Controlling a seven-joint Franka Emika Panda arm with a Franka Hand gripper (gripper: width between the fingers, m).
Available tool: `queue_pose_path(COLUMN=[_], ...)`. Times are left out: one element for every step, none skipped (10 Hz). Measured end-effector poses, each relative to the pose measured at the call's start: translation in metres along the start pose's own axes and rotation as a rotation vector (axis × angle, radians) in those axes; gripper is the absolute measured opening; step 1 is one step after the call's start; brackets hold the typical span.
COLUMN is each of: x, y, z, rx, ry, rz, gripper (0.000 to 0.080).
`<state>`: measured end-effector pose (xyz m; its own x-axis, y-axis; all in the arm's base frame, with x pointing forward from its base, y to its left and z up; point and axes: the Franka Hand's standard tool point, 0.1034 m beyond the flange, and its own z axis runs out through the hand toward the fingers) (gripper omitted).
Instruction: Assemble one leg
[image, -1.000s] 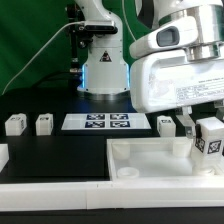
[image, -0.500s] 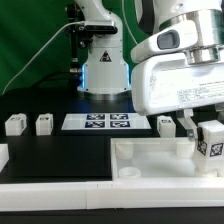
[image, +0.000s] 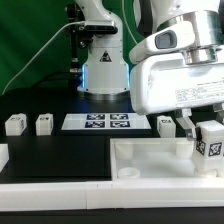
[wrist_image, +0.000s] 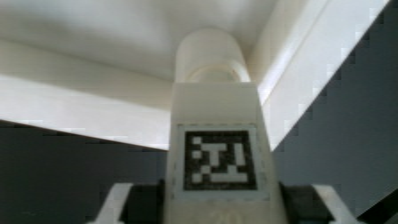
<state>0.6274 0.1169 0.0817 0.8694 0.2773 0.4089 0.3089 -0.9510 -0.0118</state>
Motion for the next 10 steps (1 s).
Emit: queue_pose_path(x=[0.0001,0.0005,0.0010,0.0010,0.0010,0.0010,0.0011,0.0017,0.0032,0.0044], y=[-0.0013,-0.0005,-0.0004,-0.0004,-0.0004,-0.0004,-0.0004,-0.0007,-0.0017,-0.0035], z=[0.0001,-0.0004,-0.0006,-0.0005,-0.0005,-0.0005,-0.0007,-0.0012,-0.0023,-0.0048], rx=[0.001,0.000,0.000,0.000,0.000,0.000,0.000,0.001,0.002,0.004], ry=[-0.001,0.000,0.000,0.000,0.000,0.000,0.001,-0.001,0.000,-0.005], rz=[-0.001,-0.001,-0.001,-0.001,-0.001,-0.001,-0.001,-0.001,-0.001,-0.004], gripper=[0.0293,0.0399,0.0538,0.0614,0.0614,0.0643,0.0648,0.0648,0.0648,0.0649])
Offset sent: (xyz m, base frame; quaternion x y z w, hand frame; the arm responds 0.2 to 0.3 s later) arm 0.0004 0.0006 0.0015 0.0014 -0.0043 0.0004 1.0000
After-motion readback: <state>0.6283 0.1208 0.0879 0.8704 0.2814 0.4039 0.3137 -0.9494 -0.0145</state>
